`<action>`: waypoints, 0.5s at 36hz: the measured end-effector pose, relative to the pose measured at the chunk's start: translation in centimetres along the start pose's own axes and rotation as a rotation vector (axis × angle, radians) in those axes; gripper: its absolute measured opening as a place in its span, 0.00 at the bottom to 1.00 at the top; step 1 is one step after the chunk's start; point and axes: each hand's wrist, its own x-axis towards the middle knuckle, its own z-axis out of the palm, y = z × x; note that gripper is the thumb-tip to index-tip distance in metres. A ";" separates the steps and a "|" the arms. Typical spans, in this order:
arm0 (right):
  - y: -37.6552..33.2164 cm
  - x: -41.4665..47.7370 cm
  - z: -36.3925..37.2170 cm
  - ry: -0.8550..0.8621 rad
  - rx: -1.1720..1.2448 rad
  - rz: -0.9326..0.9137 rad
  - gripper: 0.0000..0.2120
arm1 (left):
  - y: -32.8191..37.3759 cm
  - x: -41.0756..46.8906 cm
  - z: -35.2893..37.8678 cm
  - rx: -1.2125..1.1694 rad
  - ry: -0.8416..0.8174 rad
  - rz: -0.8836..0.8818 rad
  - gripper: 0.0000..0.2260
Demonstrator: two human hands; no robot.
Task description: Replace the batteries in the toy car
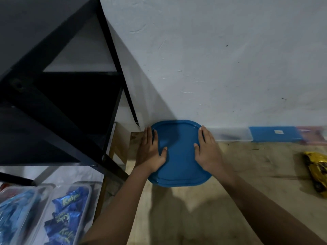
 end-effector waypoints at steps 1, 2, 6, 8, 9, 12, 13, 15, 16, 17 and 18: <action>0.0 -0.1 0.0 0.002 -0.003 -0.007 0.29 | 0.0 0.0 -0.1 -0.004 -0.004 -0.002 0.33; 0.0 -0.1 0.0 -0.003 0.002 -0.009 0.28 | 0.1 -0.1 -0.2 -0.007 -0.009 -0.006 0.33; 0.0 -0.2 -0.3 -0.047 0.014 -0.006 0.29 | 0.2 -0.2 -0.4 -0.007 -0.017 -0.015 0.33; 0.0 -0.2 -0.5 -0.063 0.004 -0.013 0.28 | 0.3 -0.1 -0.4 -0.003 -0.015 -0.011 0.33; 0.0 -0.2 -0.6 -0.064 -0.008 -0.016 0.28 | 0.3 -0.2 -0.4 0.007 -0.012 -0.008 0.33; 0.0 -0.2 -0.7 -0.078 -0.023 -0.020 0.28 | 0.2 -0.4 -0.2 0.036 0.008 -0.001 0.33; 0.2 -0.3 -0.5 -0.072 -0.036 -0.026 0.28 | 0.1 -0.1 -0.3 0.036 0.011 -0.007 0.33; 0.5 -0.4 -0.1 0.036 -0.058 -0.047 0.33 | 0.1 -0.2 -0.2 0.037 0.003 -0.024 0.33; 0.6 -0.1 0.0 0.084 -0.080 -0.071 0.36 | 0.3 -0.2 -0.2 0.012 0.042 -0.017 0.33; 1.4 0.2 0.8 0.148 -0.113 -0.115 0.36 | 0.0 0.0 0.9 0.026 0.113 0.032 0.33; 1.7 0.5 1.4 0.190 -0.126 -0.153 0.33 | -0.4 0.2 1.7 0.076 0.183 0.077 0.33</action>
